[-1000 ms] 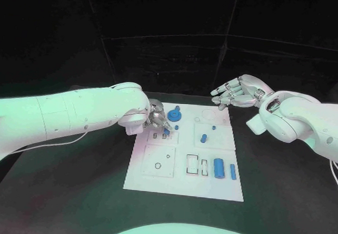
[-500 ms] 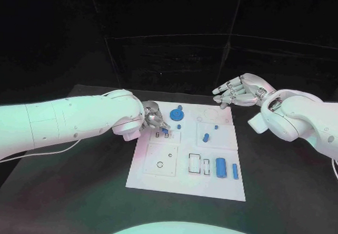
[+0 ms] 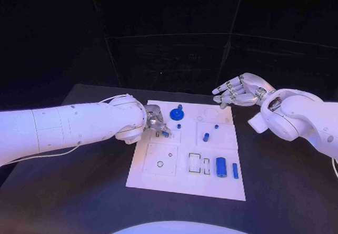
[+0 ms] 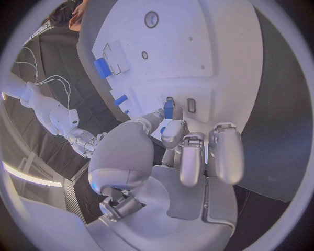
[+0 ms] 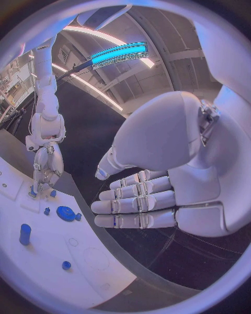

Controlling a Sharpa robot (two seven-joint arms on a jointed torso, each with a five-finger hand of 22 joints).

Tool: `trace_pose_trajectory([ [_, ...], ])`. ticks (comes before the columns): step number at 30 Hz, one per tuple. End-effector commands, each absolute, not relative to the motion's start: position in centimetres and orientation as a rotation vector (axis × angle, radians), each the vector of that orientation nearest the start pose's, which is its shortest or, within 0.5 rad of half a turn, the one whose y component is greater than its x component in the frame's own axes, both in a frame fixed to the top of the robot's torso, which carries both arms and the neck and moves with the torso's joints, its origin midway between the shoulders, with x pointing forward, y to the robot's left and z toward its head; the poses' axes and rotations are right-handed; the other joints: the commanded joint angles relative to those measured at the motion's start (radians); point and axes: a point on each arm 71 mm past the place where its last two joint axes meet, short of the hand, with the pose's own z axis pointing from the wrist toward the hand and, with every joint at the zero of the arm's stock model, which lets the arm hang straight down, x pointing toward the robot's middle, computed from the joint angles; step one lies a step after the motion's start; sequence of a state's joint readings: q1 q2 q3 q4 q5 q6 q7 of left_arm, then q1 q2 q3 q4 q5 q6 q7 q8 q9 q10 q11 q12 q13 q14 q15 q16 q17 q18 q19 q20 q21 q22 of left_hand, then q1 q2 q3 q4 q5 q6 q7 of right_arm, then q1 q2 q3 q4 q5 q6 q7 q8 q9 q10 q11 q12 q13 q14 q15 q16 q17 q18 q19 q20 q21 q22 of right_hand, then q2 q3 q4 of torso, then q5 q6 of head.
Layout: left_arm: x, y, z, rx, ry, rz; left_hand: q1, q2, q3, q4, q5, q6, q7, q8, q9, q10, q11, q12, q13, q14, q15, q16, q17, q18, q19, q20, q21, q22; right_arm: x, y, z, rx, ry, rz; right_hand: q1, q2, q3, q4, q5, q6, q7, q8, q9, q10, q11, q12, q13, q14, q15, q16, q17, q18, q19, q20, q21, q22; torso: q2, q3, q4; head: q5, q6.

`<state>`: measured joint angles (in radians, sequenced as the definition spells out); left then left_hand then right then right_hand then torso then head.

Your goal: Assemble the parts on the task board

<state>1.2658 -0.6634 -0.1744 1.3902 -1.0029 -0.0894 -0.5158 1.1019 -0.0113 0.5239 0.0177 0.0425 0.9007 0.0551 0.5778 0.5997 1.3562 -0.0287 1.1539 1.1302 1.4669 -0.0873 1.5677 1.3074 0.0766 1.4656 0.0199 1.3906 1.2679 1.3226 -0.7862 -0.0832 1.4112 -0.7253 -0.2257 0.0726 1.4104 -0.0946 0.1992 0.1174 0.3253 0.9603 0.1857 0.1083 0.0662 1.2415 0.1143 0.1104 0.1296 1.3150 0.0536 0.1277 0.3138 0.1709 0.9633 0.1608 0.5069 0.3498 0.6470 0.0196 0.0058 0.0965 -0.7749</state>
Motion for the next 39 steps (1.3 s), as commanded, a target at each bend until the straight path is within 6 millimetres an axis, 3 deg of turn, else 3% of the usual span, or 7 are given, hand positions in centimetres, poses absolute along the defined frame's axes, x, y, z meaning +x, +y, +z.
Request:
trace_pose_trajectory([
  [1, 49.93, 17.19, -23.8, -0.247, 2.172, -0.378, 0.01, 0.004, 0.117, -0.113, 0.007, 0.002, -0.008, 0.005, 0.001, 0.005, 0.0, 0.004, 0.0, 0.104, -0.003, 0.003, 0.263, -0.016, 0.016, -0.003, 0.001, 0.002, 52.02, -20.07, -14.93, 0.371, 1.746, 1.091, -0.01, 0.001, 0.002, 0.006, 0.004, -0.002, 0.006, -0.004, 0.0, -0.009, 0.0, -0.004, -0.001, -0.002, 0.003, -0.003, -0.002, 0.008, -0.003, 0.005, -0.007, -0.001, 0.001, 0.0001, -0.001, 0.0, -0.001],
  [20, 49.51, 16.75, -24.26, -0.2, 2.226, -0.349, 0.008, 0.002, 0.118, -0.113, 0.006, 0.003, -0.008, 0.006, 0.002, 0.006, 0.0, 0.005, 0.0, 0.104, -0.003, 0.003, 0.263, -0.017, 0.017, -0.003, 0.004, 0.005, 52.1, -19.85, -14.97, 0.366, 1.75, 1.095, -0.011, 0.001, 0.002, 0.007, 0.003, -0.002, 0.006, -0.004, 0.0, -0.01, 0.0, -0.004, -0.001, -0.002, 0.003, -0.004, -0.001, 0.008, -0.003, 0.005, -0.007, -0.001, 0.0, -0.0003, 0.0014, -0.006, -0.008],
  [39, 49.25, 16.49, -24.51, -0.167, 2.274, -0.328, 0.009, 0.001, 0.122, -0.115, 0.008, 0.004, -0.009, 0.008, 0.003, 0.006, -0.001, 0.005, 0.0, 0.104, -0.003, 0.003, 0.263, -0.016, 0.016, -0.003, 0.001, 0.002, 52.19, -19.71, -15.02, 0.363, 1.754, 1.097, -0.012, 0.001, 0.002, 0.008, 0.003, -0.001, 0.006, -0.004, 0.001, -0.011, 0.0, -0.004, -0.002, -0.003, 0.003, -0.005, -0.002, 0.008, -0.004, 0.005, -0.009, -0.002, 0.0, 0.0, -0.0001, -0.004, -0.014],
])
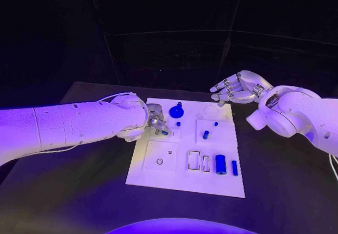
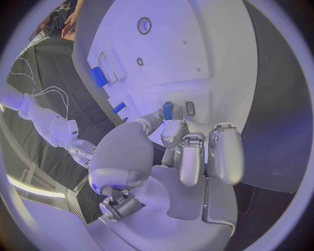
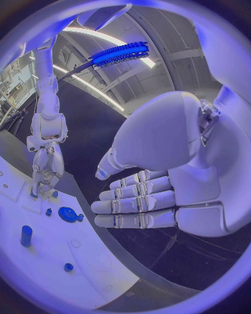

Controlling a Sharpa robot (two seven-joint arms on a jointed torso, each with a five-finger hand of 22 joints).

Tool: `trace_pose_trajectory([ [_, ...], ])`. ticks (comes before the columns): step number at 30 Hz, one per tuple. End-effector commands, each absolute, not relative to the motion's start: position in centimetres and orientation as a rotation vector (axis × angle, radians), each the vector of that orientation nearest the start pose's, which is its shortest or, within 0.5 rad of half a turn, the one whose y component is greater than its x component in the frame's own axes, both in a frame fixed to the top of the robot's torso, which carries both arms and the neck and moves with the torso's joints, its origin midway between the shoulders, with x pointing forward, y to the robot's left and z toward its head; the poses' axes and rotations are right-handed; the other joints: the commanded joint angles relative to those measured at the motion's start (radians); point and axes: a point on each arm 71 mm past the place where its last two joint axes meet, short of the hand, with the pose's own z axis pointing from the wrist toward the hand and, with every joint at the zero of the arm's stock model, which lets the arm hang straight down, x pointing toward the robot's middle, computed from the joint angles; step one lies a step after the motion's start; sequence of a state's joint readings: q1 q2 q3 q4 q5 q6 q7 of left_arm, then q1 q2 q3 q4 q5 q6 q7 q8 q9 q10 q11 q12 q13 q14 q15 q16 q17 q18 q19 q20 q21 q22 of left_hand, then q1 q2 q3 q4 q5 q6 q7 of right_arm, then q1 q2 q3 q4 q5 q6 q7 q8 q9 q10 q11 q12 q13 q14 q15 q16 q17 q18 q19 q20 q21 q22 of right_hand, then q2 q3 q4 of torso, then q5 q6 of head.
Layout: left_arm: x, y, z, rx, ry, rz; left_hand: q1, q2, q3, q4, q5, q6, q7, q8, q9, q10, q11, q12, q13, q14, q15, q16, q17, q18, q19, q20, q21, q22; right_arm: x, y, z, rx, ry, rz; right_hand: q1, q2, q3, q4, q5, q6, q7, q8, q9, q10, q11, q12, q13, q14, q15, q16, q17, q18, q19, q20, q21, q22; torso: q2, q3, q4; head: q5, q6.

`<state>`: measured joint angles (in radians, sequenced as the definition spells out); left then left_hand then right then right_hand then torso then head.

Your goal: Assemble the parts on the task board

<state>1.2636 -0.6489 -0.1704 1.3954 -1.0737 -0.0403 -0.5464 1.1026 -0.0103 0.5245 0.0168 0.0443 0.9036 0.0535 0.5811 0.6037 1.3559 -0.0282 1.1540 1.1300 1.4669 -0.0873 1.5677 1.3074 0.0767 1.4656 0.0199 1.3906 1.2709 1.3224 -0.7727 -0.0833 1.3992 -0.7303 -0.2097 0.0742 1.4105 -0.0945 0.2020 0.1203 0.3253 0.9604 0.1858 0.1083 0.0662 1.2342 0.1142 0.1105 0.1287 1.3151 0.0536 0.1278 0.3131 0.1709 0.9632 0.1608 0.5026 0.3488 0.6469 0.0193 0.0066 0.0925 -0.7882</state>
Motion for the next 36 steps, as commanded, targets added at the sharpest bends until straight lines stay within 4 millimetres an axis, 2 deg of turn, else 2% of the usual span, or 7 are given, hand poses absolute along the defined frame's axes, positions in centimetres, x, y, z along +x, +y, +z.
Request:
trace_pose_trajectory([
  [1, 49.3, 16.5, -24.5, -0.167, 2.274, -0.327, 0.009, 0.0, 0.122, -0.114, 0.006, 0.001, -0.007, 0.004, -0.001, 0.006, -0.001, 0.005, 0.0, 0.104, -0.003, 0.003, 0.263, -0.016, 0.016, -0.003, 0.001, -0.002, 52.2, -19.7, -15.0, 0.363, 1.754, 1.097, -0.012, 0.001, -0.001, 0.005, 0.003, -0.001, 0.006, -0.004, 0.001, -0.003, 0.0, -0.004, -0.001, -0.003, 0.003, -0.005, -0.001, 0.008, -0.004, 0.005, -0.005, -0.001, 0.001, 0.0002, -0.0011, -0.001, -0.001],
  [12, 49.3, 16.4, -24.6, -0.16, 2.283, -0.321, -0.015, -0.003, 0.132, -0.102, 0.006, 0.011, -0.01, 0.015, 0.005, 0.008, -0.003, 0.004, -0.003, 0.104, -0.004, 0.003, 0.263, -0.017, 0.017, -0.003, 0.003, 0.003, 52.3, -19.6, -15.1, 0.362, 1.755, 1.097, -0.013, 0.001, -0.001, 0.005, 0.003, -0.001, 0.006, -0.004, 0.001, -0.004, 0.0, -0.004, -0.001, -0.003, 0.004, -0.005, -0.001, 0.008, -0.004, 0.006, -0.005, -0.001, 0.001, 0.0004, -0.0008, -0.002, -0.005],
  [18, 49.6, 16.1, -24.6, -0.153, 2.289, -0.317, -0.085, -0.006, 0.125, -0.054, 0.006, 0.025, -0.015, 0.025, 0.009, 0.012, -0.005, 0.005, -0.004, 0.104, -0.005, 0.003, 0.263, -0.016, 0.016, -0.004, 0.001, 0.001, 52.3, -19.7, -15.1, 0.363, 1.754, 1.097, -0.014, 0.001, -0.001, 0.006, 0.002, 0.0, 0.006, -0.003, 0.001, -0.004, 0.0, -0.005, -0.002, -0.003, 0.004, -0.006, -0.001, 0.008, -0.005, 0.006, -0.006, -0.002, 0.0, 0.0015, -0.0027, -0.002, -0.002],
  [23, 49.8, 16.0, -24.7, -0.149, 2.294, -0.31, -0.129, -0.007, 0.119, -0.023, 0.006, 0.034, -0.02, 0.03, 0.011, 0.014, -0.009, 0.008, -0.002, 0.104, -0.008, 0.003, 0.263, -0.017, 0.018, -0.006, 0.002, 0.005, 52.3, -19.6, -15.1, 0.363, 1.755, 1.097, -0.014, 0.001, -0.001, 0.006, 0.002, 0.0, 0.006, -0.003, 0.001, -0.004, 0.0, -0.005, -0.002, -0.003, 0.004, -0.006, -0.001, 0.008, -0.005, 0.006, -0.006, -0.002, 0.0, -0.0001, -0.0017, -0.003, -0.005],
  [36, 50.3, 15.7, -24.6, -0.143, 2.298, -0.295, -0.17, -0.021, 0.107, -0.005, 0.006, 0.061, -0.03, 0.045, 0.015, 0.026, -0.017, 0.023, 0.01, 0.104, -0.013, 0.003, 0.263, -0.019, 0.022, -0.01, 0.009, 0.018, 52.3, -19.6, -15.1, 0.362, 1.759, 1.097, -0.02, 0.0, -0.002, 0.009, 0.0, -0.002, 0.008, -0.004, 0.001, -0.01, 0.002, -0.007, -0.004, -0.009, 0.007, -0.012, -0.002, 0.008, -0.008, 0.008, -0.012, -0.005, 0.0, -0.0007, -0.0004, -0.007, -0.006],
])
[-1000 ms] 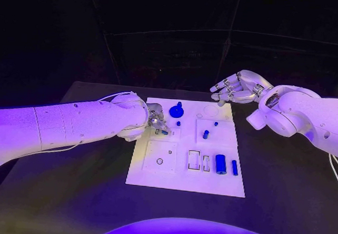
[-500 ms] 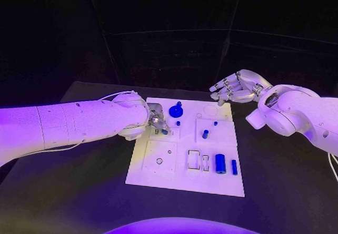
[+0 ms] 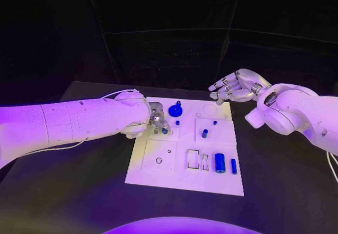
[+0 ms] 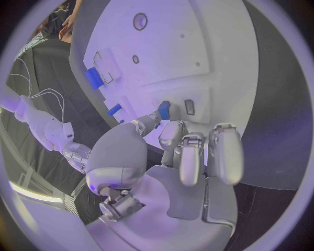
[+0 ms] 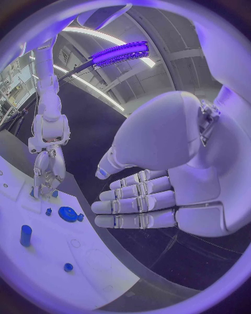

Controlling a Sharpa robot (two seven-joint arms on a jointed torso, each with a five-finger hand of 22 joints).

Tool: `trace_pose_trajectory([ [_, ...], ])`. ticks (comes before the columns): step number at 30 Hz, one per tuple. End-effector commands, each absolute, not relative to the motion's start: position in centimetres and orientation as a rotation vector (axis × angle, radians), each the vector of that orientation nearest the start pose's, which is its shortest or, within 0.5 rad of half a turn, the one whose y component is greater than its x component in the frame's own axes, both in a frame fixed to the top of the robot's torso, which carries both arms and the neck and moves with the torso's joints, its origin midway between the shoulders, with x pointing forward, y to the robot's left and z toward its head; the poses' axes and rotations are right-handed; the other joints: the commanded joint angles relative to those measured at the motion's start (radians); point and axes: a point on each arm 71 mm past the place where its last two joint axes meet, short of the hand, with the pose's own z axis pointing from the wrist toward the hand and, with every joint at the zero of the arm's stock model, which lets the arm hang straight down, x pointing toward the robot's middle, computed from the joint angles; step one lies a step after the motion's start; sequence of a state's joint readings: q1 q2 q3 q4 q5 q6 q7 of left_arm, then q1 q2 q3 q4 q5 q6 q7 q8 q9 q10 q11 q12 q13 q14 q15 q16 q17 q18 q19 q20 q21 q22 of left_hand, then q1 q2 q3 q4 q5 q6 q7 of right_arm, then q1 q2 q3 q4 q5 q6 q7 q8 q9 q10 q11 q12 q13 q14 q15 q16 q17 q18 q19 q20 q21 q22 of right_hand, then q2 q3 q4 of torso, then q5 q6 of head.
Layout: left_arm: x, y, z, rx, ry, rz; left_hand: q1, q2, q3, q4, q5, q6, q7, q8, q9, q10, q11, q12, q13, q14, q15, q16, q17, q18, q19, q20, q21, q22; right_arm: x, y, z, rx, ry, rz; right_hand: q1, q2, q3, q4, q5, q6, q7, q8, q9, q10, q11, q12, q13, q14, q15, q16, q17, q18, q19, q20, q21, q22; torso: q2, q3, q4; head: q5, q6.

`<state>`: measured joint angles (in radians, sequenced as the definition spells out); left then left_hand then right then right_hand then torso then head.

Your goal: Assemble the parts on the task board

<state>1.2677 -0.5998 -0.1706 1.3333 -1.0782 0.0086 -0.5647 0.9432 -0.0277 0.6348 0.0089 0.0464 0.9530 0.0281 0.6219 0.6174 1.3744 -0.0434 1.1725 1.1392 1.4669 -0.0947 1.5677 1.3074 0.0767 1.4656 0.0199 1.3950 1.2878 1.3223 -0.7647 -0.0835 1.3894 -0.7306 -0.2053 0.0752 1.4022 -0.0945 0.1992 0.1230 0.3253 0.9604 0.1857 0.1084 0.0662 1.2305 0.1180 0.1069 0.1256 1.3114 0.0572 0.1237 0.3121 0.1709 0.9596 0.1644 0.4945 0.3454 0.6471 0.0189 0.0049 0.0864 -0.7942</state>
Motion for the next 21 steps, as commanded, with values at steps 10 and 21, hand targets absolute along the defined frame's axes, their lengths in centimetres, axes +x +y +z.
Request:
trace_pose_trajectory([
  [10, 50.45, 15.76, -24.56, -0.15, 2.292, -0.291, -0.065, -0.037, -0.076, 0.033, 0.003, 0.027, -0.008, 0.018, 0.007, 0.012, -0.004, 0.007, 0.003, 0.104, -0.009, 0.003, 0.263, -0.02, 0.024, -0.013, 0.008, 0.008, 52.36, -19.5, -15.12, 0.361, 1.76, 1.098, -0.017, -0.002, -0.001, 0.009, 0.0, -0.004, 0.01, -0.006, 0.001, -0.012, 0.002, -0.006, -0.004, -0.011, 0.006, -0.014, -0.003, 0.008, -0.008, 0.008, -0.011, -0.005, 0.0, -0.0004, 0.0026, -0.001, -0.002],
  [21, 50.61, 16.46, -24.36, -0.189, 2.255, -0.293, -0.148, -0.085, -0.317, 0.134, 0.001, 0.034, -0.017, 0.032, 0.013, 0.017, -0.013, 0.015, 0.009, 0.104, -0.017, 0.003, 0.263, -0.022, 0.027, -0.021, 0.013, 0.02, 52.43, -19.57, -15.13, 0.362, 1.759, 1.096, -0.036, -0.006, -0.014, 0.021, -0.001, -0.01, 0.014, -0.009, 0.0, -0.022, 0.007, -0.008, -0.007, -0.02, 0.013, -0.024, -0.004, 0.008, -0.014, 0.014, -0.027, -0.013, 0.0, -0.0007, 0.0019, -0.002, -0.001],
])
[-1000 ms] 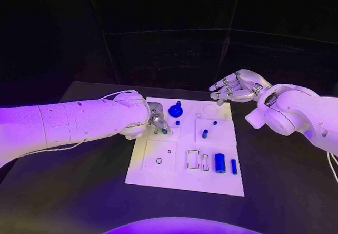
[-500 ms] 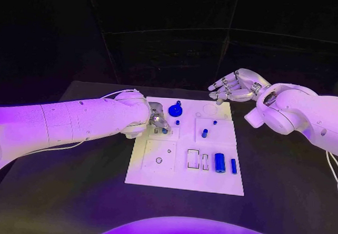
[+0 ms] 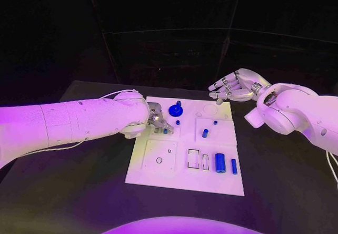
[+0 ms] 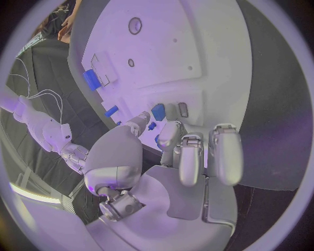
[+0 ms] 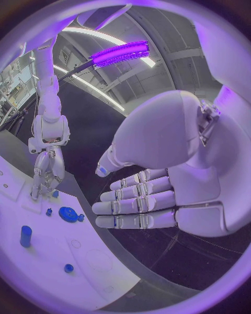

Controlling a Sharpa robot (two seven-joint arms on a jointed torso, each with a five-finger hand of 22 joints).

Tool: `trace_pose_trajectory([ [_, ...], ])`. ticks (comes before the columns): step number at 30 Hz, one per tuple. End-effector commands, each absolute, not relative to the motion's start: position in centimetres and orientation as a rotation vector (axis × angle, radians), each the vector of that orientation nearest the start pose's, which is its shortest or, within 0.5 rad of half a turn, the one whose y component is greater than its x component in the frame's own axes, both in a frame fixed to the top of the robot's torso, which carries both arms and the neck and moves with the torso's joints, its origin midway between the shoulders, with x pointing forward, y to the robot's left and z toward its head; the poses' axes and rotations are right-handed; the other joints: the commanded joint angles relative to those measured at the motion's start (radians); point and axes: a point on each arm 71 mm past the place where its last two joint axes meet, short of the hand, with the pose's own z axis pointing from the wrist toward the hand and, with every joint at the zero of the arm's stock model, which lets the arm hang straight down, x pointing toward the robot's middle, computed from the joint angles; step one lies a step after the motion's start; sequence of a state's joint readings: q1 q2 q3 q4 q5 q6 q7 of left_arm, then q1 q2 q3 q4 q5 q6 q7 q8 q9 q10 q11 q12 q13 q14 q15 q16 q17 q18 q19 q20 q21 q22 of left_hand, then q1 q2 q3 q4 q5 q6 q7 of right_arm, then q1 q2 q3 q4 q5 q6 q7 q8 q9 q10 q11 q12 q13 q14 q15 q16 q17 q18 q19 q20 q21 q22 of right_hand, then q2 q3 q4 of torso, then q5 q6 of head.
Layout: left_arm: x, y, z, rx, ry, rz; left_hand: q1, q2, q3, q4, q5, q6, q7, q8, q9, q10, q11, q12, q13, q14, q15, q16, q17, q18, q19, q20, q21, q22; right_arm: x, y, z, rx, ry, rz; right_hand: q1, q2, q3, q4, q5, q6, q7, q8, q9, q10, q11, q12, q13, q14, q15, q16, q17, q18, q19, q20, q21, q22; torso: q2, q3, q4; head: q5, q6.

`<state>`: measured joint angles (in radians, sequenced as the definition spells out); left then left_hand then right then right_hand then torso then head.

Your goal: Assemble the parts on the task board

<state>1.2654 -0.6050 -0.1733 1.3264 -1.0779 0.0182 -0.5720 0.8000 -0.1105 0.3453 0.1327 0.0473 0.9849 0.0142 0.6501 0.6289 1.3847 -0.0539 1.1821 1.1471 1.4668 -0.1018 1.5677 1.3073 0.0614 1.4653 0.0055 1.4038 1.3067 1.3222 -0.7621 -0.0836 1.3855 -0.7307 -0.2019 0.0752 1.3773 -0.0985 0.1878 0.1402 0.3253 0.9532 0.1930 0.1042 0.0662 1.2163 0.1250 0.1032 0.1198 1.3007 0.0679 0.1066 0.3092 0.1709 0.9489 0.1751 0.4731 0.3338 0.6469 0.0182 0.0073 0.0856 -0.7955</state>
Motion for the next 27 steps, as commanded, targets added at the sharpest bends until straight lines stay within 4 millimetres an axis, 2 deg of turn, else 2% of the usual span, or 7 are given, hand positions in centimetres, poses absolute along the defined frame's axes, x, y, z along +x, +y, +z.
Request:
trace_pose_trajectory([
  [1, 50.6, 16.5, -24.3, -0.193, 2.25, -0.297, -0.004, -0.003, -0.041, 0.016, 0.0, 0.001, -0.004, 0.004, 0.002, 0.007, -0.003, 0.006, 0.002, 0.104, -0.01, 0.003, 0.263, -0.007, 0.027, -0.008, 0.004, 0.001, 52.4, -19.6, -15.1, 0.362, 1.759, 1.096, -0.012, -0.003, -0.004, 0.005, -0.001, -0.003, 0.007, -0.005, 0.0, -0.009, 0.001, -0.004, -0.002, -0.01, 0.002, -0.008, -0.001, 0.008, -0.003, 0.004, -0.006, -0.003, 0.0, 0.0, -0.0005, -0.001, 0.0],
  [13, 51.1, 16.7, -21.4, -0.26, 2.204, -0.4, 0.055, -0.005, -0.168, 0.067, -0.001, -0.037, 0.003, -0.005, 0.002, -0.013, 0.002, -0.019, -0.022, 0.104, -0.01, 0.003, 0.263, 0.0, 0.016, -0.011, -0.021, -0.033, 52.6, -19.6, -15.2, 0.365, 1.755, 1.091, -0.017, -0.002, -0.01, 0.008, 0.0, -0.009, 0.009, -0.007, 0.0, -0.015, 0.003, -0.003, -0.005, -0.016, 0.006, -0.014, -0.002, 0.008, -0.006, 0.007, -0.015, -0.007, 0.0, -0.0002, -0.0017, -0.007, 0.009],
  [15, 51.3, 17.0, -20.5, -0.258, 2.214, -0.408, 0.114, 0.012, -0.172, 0.049, 0.004, -0.059, 0.013, -0.018, -0.004, -0.022, 0.009, -0.027, -0.031, 0.104, -0.003, 0.003, 0.263, 0.002, 0.011, -0.006, -0.032, -0.046, 52.7, -19.7, -15.2, 0.366, 1.756, 1.09, -0.017, -0.002, -0.01, 0.008, 0.0, -0.009, 0.009, -0.007, 0.0, -0.015, 0.003, -0.003, -0.005, -0.017, 0.006, -0.014, -0.002, 0.008, -0.006, 0.007, -0.015, -0.007, -0.001, 0.0, -0.0018, -0.008, 0.011],
  [17, 51.7, 17.5, -19.6, -0.25, 2.228, -0.395, 0.19, 0.052, -0.146, 0.02, 0.008, -0.083, 0.025, -0.041, -0.02, -0.028, 0.02, -0.031, -0.036, 0.104, 0.004, 0.003, 0.263, 0.005, 0.007, 0.001, -0.042, -0.059, 52.7, -19.7, -15.2, 0.366, 1.756, 1.088, -0.017, -0.002, -0.01, 0.008, 0.0, -0.009, 0.009, -0.007, 0.0, -0.015, 0.003, -0.003, -0.005, -0.017, 0.006, -0.014, -0.002, 0.008, -0.006, 0.007, -0.015, -0.007, -0.001, 0.0001, -0.0009, -0.009, 0.014],
  [19, 52.2, 18.2, -18.8, -0.247, 2.243, -0.364, 0.206, 0.063, -0.141, 0.017, 0.01, -0.087, 0.031, -0.052, -0.029, -0.033, 0.026, -0.035, -0.041, 0.104, 0.01, 0.003, 0.263, 0.006, 0.004, 0.006, -0.049, -0.068, 52.7, -19.8, -15.2, 0.367, 1.757, 1.087, -0.017, -0.002, -0.01, 0.008, 0.0, -0.009, 0.009, -0.007, 0.0, -0.015, 0.004, -0.003, -0.005, -0.017, 0.006, -0.014, -0.002, 0.008, -0.007, 0.008, -0.016, -0.007, -0.001, 0.0009, 0.0007, -0.01, 0.015],
  [23, 53.7, 19.7, -17.8, -0.265, 2.249, -0.305, 0.2, 0.054, -0.162, 0.025, 0.009, -0.085, 0.037, -0.064, -0.043, -0.037, 0.032, -0.035, -0.043, 0.104, 0.016, 0.003, 0.263, 0.007, 0.003, 0.013, -0.052, -0.071, 52.7, -19.7, -15.2, 0.367, 1.757, 1.087, -0.016, -0.002, -0.01, 0.008, 0.0, -0.009, 0.009, -0.007, 0.0, -0.015, 0.004, -0.003, -0.005, -0.017, 0.006, -0.014, -0.002, 0.008, -0.007, 0.008, -0.016, -0.008, -0.002, 0.0021, 0.0018, -0.008, 0.018],
  [27, 55.0, 20.4, -17.6, -0.251, 2.239, -0.246, 0.185, 0.043, -0.209, 0.045, 0.007, -0.076, 0.038, -0.072, -0.055, -0.039, 0.034, -0.034, -0.045, 0.104, 0.019, 0.003, 0.263, 0.008, 0.003, 0.018, -0.054, -0.071, 52.7, -19.4, -15.2, 0.362, 1.758, 1.093, -0.016, -0.002, -0.01, 0.008, 0.0, -0.009, 0.009, -0.007, 0.0, -0.015, 0.004, -0.003, -0.005, -0.017, 0.006, -0.014, -0.002, 0.008, -0.007, 0.008, -0.016, -0.008, 0.001, -0.0007, -0.0003, -0.004, 0.025],
])
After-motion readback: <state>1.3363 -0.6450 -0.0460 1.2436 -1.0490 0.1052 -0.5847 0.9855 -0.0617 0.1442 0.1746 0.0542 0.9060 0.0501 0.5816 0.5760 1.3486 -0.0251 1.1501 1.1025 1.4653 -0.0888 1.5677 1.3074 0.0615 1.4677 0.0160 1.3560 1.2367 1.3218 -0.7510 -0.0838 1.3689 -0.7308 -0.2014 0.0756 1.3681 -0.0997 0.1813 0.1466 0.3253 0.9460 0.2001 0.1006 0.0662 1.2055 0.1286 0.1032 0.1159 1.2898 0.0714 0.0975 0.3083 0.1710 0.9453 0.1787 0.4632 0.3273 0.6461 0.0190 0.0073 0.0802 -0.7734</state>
